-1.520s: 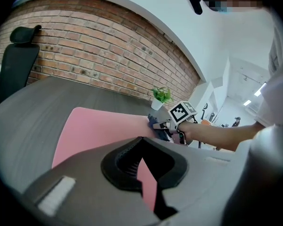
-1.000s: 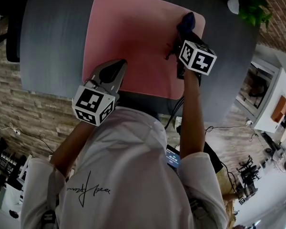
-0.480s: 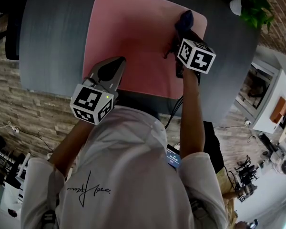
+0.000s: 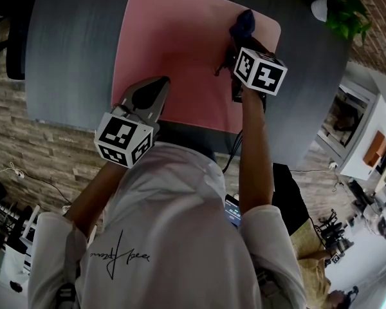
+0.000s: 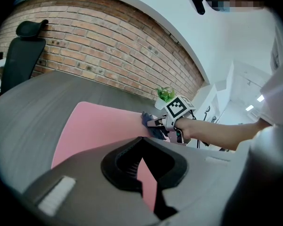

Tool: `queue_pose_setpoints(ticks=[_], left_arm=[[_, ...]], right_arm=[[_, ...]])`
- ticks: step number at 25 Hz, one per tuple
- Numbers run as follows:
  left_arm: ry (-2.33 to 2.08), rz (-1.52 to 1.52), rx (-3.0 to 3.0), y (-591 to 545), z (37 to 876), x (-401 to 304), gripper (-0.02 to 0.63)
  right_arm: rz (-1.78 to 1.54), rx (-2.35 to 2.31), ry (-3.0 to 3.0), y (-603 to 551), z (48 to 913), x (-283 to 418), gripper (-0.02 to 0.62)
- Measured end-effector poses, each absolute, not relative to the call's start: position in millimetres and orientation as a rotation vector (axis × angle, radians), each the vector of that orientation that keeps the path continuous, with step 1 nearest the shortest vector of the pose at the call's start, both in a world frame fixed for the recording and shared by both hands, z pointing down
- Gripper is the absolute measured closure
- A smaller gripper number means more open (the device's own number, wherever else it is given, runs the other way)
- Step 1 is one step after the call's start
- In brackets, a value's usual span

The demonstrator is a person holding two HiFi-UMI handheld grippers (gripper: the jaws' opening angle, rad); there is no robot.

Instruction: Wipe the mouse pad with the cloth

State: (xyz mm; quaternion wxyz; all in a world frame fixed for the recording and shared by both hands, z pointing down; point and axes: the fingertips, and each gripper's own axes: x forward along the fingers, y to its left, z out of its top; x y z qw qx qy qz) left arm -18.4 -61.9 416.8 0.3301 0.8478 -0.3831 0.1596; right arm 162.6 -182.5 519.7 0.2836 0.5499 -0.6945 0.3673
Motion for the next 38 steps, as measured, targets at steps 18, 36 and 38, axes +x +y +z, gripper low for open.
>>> queue_pose_setpoints(ticks=[18, 36, 38], left_arm=[[-1.015, 0.359, 2.173, -68, 412, -28, 0.601], [-1.032, 0.376, 2.13, -64, 426, -45, 0.602], [-1.034, 0.373, 2.128, -64, 426, -44, 0.602]], right_arm=[[0.984, 1.412, -1.9, -192, 518, 123, 0.456], [0.963, 1.352, -1.935, -202, 519, 80, 0.456], [0.963, 1.345, -1.939, -203, 518, 78, 0.456]])
